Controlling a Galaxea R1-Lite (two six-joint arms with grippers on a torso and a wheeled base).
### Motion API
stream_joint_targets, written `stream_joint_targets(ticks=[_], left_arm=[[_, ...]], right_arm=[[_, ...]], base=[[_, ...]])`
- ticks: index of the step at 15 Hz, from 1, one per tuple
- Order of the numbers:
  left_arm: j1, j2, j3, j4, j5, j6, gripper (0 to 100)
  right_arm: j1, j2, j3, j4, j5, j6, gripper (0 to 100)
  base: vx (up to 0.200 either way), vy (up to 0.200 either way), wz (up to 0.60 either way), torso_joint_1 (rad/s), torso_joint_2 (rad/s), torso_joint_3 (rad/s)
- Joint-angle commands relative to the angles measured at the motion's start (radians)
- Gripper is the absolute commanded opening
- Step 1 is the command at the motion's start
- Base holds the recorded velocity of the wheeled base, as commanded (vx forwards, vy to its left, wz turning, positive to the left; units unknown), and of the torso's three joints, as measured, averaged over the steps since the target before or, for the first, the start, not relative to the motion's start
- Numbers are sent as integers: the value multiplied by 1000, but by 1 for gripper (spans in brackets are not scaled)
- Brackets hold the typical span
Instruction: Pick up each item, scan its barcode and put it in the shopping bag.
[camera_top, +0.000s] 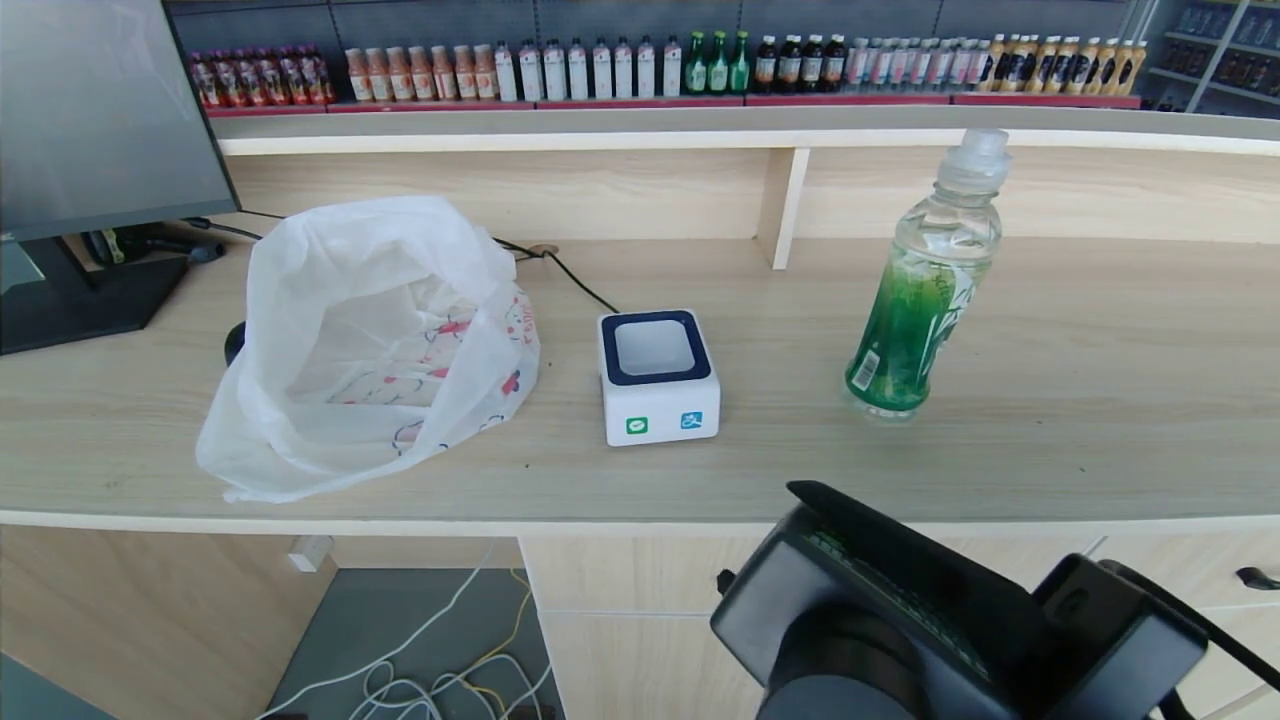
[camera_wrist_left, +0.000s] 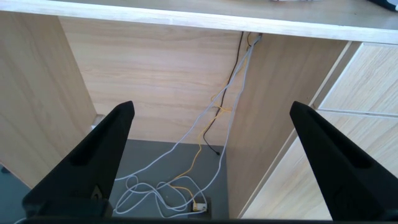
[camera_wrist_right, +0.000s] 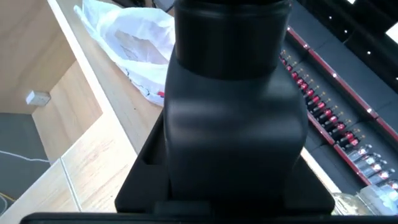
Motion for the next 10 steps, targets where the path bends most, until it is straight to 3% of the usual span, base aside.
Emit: stream_joint_targets(ticks=[1,4,7,10], left_arm=[[0,0,0,0,0,0,100],[0,0,0,0,0,0,100],[0,0,0,0,0,0,100],[0,0,0,0,0,0,100]], right_arm=[[1,43,-4,-5,2,-46,0],[0,42,-10,-5,11,-184,0],[-22,46,-46,-5,155,-349,0],[-25,61,-83,-5,169,-472,0]], base=[[0,0,0,0,0,0],[0,0,0,0,0,0],[0,0,0,0,0,0],[0,0,0,0,0,0]])
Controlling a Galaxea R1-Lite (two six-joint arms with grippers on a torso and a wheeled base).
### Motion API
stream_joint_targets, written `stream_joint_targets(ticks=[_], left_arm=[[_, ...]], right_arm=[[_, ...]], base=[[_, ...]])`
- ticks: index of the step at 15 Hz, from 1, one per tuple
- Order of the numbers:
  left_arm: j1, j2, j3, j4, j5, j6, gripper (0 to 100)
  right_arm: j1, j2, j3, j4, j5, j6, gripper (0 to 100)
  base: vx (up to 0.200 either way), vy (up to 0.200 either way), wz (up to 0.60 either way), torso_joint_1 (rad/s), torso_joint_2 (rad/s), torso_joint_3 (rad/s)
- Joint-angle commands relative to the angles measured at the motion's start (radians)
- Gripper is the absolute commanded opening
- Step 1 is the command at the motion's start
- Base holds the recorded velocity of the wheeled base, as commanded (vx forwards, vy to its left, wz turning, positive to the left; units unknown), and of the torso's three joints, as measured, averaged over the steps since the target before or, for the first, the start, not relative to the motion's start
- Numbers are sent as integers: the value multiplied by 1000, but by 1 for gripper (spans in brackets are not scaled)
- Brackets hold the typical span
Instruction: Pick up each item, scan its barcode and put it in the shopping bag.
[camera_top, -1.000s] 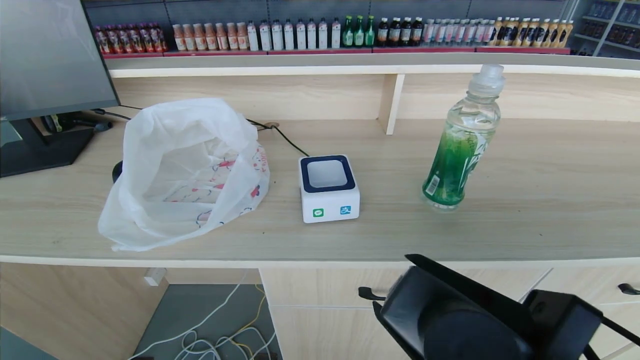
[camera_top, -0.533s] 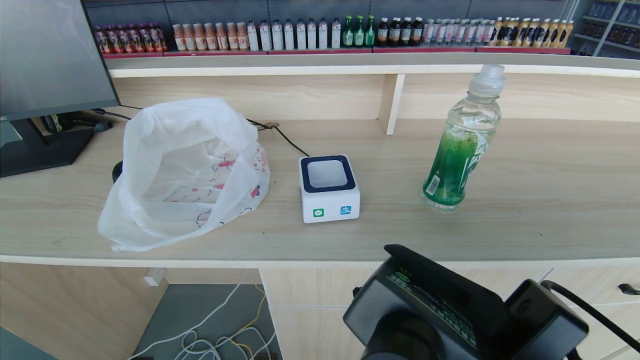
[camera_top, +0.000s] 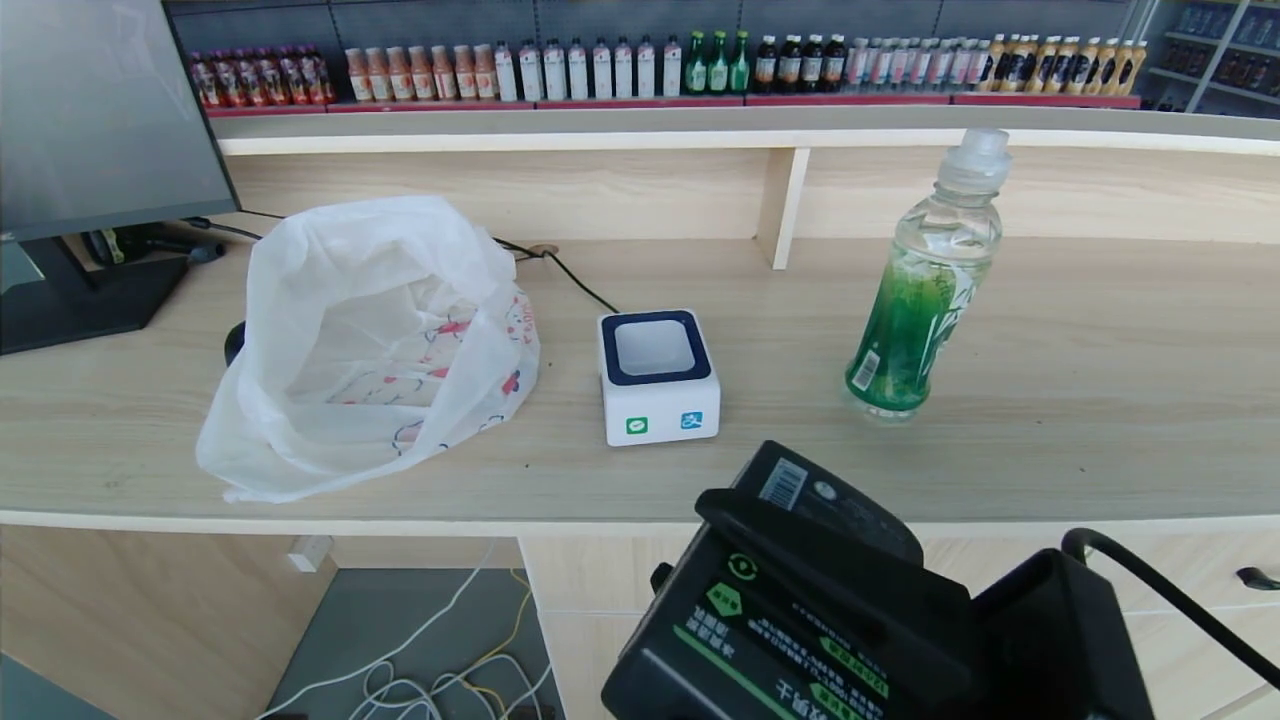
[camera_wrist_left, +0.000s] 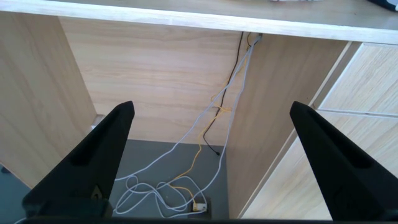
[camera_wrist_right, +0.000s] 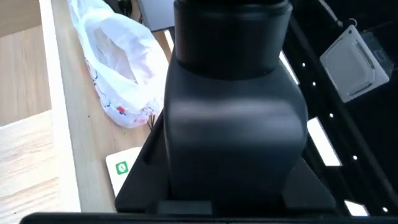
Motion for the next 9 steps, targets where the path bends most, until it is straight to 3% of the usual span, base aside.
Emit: stream_joint_targets(ticks=[1,4,9], left_arm=[[0,0,0,0,0,0,100],[0,0,0,0,0,0,100],[0,0,0,0,0,0,100]], right_arm=[[-4,9,-16,-1,1,-43,0],[-13,-17,-18,-1,21,-200,0],[-4,-46,-15,-1,24,-330,0]], base=[[0,0,0,0,0,0],[0,0,0,0,0,0],[0,0,0,0,0,0]])
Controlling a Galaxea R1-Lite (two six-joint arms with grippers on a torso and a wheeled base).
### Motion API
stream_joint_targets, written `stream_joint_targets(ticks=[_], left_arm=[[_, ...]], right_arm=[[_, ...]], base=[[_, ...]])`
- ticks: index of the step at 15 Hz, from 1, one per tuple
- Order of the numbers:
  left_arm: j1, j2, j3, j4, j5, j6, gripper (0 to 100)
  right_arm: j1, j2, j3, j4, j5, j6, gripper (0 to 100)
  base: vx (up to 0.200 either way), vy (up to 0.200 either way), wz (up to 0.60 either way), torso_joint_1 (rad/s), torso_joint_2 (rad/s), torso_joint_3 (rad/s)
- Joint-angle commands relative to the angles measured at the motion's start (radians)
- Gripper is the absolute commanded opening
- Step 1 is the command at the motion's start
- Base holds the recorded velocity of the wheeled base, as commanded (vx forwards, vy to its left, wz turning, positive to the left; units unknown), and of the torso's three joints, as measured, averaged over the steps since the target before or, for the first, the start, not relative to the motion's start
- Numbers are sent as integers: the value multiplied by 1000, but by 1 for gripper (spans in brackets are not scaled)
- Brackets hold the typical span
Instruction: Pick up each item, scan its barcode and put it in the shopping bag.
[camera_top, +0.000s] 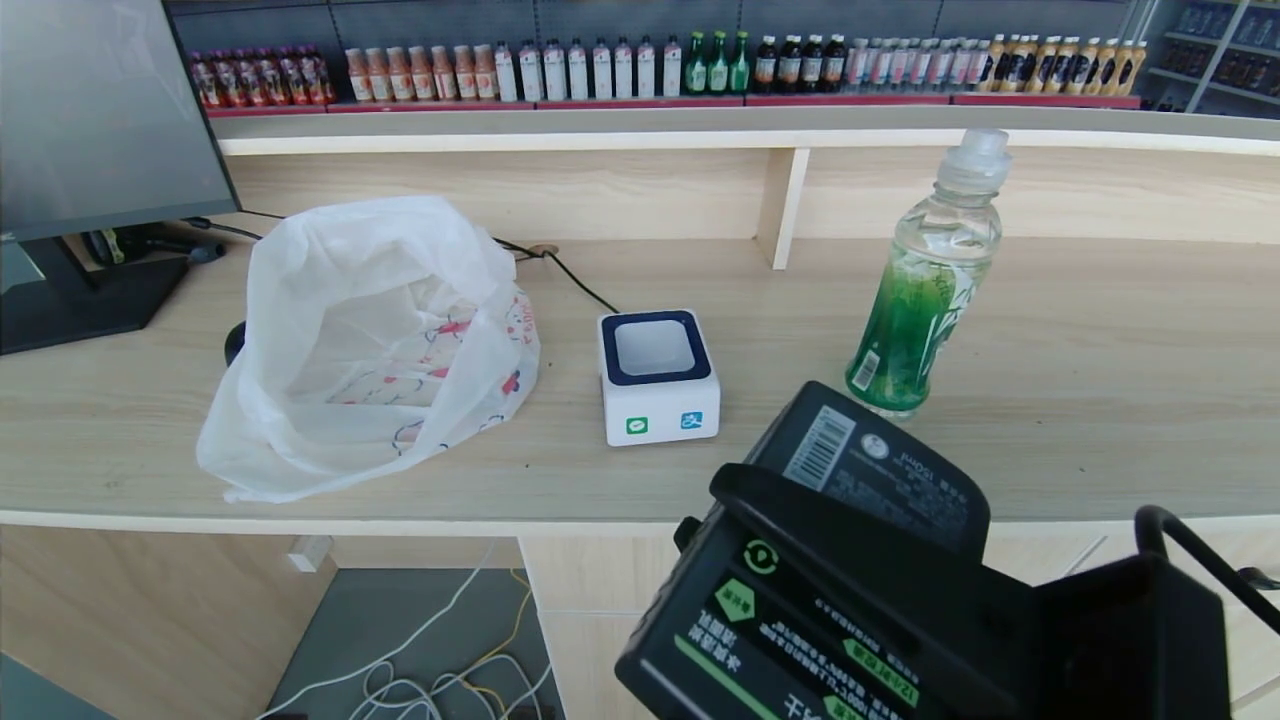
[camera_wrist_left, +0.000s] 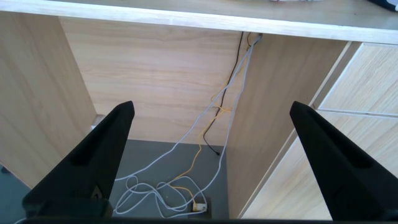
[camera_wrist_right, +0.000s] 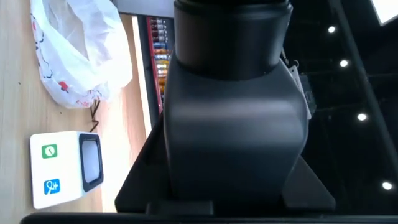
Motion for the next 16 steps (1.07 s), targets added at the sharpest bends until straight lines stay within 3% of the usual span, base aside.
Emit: stream_joint_targets(ticks=[1,6,16], left_arm=[[0,0,0,0,0,0,100],[0,0,0,-2,0,0,100],[0,0,0,-2,0,0,100]], right_arm=[[2,-21,3,-1,0,-35,0],[15,-26,-14,-1,5,-158,0],[34,-23,-25,-1,9,-204,0]], base=[[0,0,0,0,0,0],[0,0,0,0,0,0],[0,0,0,0,0,0]])
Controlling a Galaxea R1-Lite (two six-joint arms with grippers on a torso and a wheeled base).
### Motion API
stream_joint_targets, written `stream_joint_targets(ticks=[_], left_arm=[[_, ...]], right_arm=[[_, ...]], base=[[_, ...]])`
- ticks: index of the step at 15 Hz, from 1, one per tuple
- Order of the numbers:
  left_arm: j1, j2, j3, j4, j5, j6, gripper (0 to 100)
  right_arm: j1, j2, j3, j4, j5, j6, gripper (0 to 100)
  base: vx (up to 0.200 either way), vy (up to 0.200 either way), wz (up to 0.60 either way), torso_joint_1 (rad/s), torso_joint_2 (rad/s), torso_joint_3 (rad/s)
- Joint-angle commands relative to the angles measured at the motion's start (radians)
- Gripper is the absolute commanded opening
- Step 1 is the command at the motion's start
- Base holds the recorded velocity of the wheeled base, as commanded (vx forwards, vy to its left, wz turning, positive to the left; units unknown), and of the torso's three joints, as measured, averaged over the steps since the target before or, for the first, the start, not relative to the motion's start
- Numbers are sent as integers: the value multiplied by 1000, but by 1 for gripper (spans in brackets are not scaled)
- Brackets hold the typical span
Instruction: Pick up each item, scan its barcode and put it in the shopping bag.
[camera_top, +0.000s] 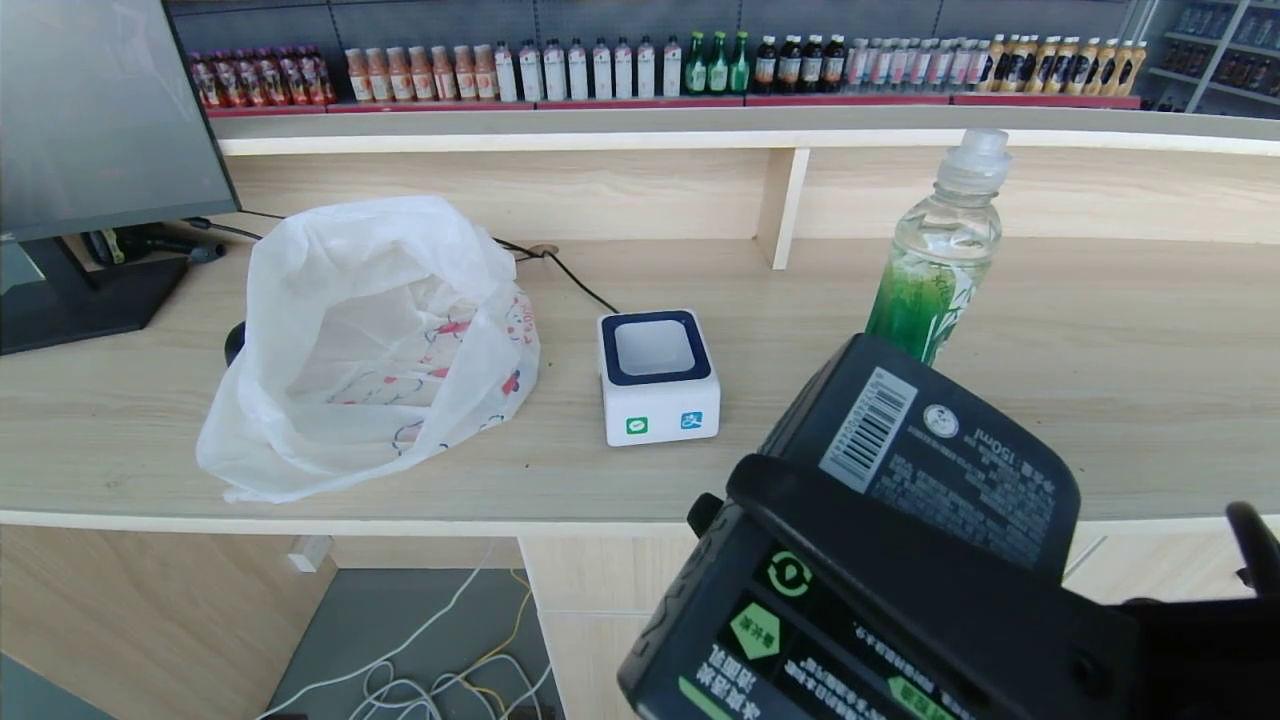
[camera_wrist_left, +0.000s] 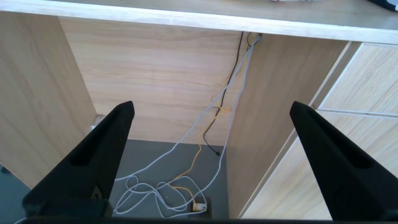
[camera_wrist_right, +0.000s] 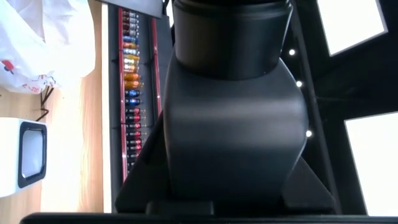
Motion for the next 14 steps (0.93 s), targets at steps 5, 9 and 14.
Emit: stream_joint_targets(ticks=[5,9,14], left_arm=[[0,0,0,0,0,0,100],[0,0,0,0,0,0,100],[0,0,0,-1,0,0,100]], right_arm=[[2,3,1,-1,0,0,0],[5,-19,-4,-1,-2,5,0],[9,-51,2,-1,-5,105,0]], base=[[0,0,0,0,0,0],[0,0,0,0,0,0],[0,0,0,0,0,0]])
